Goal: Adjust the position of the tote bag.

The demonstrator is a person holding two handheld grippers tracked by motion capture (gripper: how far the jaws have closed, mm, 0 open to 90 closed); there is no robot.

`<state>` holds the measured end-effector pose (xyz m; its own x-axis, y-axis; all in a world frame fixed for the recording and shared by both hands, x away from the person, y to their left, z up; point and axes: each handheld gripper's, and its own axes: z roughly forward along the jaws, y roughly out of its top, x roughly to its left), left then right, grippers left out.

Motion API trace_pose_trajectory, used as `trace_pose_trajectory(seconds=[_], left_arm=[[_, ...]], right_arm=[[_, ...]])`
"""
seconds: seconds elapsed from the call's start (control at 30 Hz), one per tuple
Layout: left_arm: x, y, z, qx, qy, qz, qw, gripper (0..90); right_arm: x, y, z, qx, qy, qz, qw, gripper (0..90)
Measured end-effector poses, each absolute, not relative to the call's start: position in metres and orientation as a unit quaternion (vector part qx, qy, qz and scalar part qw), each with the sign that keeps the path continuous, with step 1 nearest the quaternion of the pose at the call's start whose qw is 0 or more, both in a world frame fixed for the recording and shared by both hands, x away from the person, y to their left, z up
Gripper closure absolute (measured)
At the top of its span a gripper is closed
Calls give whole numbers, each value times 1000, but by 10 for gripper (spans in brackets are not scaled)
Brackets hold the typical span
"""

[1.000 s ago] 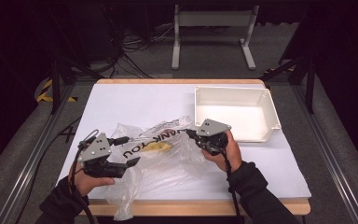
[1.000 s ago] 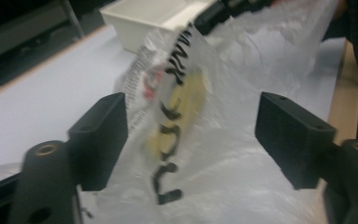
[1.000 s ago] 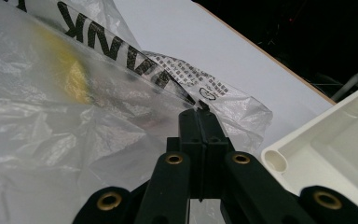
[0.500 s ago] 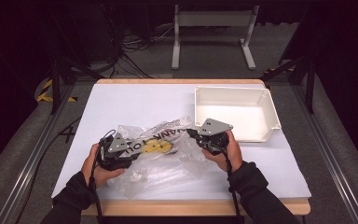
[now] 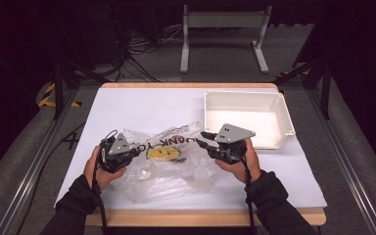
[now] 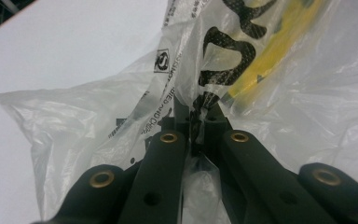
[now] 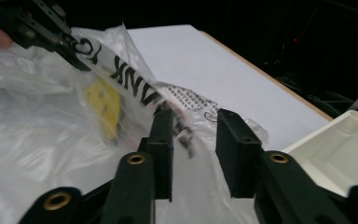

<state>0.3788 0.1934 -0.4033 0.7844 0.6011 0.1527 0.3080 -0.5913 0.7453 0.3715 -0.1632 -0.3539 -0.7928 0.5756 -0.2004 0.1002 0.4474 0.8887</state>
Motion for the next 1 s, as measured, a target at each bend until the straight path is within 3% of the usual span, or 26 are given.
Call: trace_pose_trajectory(seconds=[0.07,0.17,0.27,0.5,0.7,0.87,1.0], left_arm=[[379,194,-402,868,263,201,371,893],[380,195,-399,865,265,198,377,893],[381,193,-397,865,262,201,378,894],[387,194,-394,859,268,205,385,894],[392,198,-390,850,278,206,396,894],[396,201,-383,840,278,211,415,893],[397,202,-379,836,276,212,424,892]], right_arm=[[367,-164,-347,200,813,488,248,696],[359,-161,-340,171,819,491,241,836],[350,-152,-339,140,832,486,228,896],[335,-119,-358,73,879,436,177,870],[349,-101,-395,76,925,341,150,814],[357,-101,-405,89,933,303,172,805],[361,-104,-403,102,929,281,219,848]])
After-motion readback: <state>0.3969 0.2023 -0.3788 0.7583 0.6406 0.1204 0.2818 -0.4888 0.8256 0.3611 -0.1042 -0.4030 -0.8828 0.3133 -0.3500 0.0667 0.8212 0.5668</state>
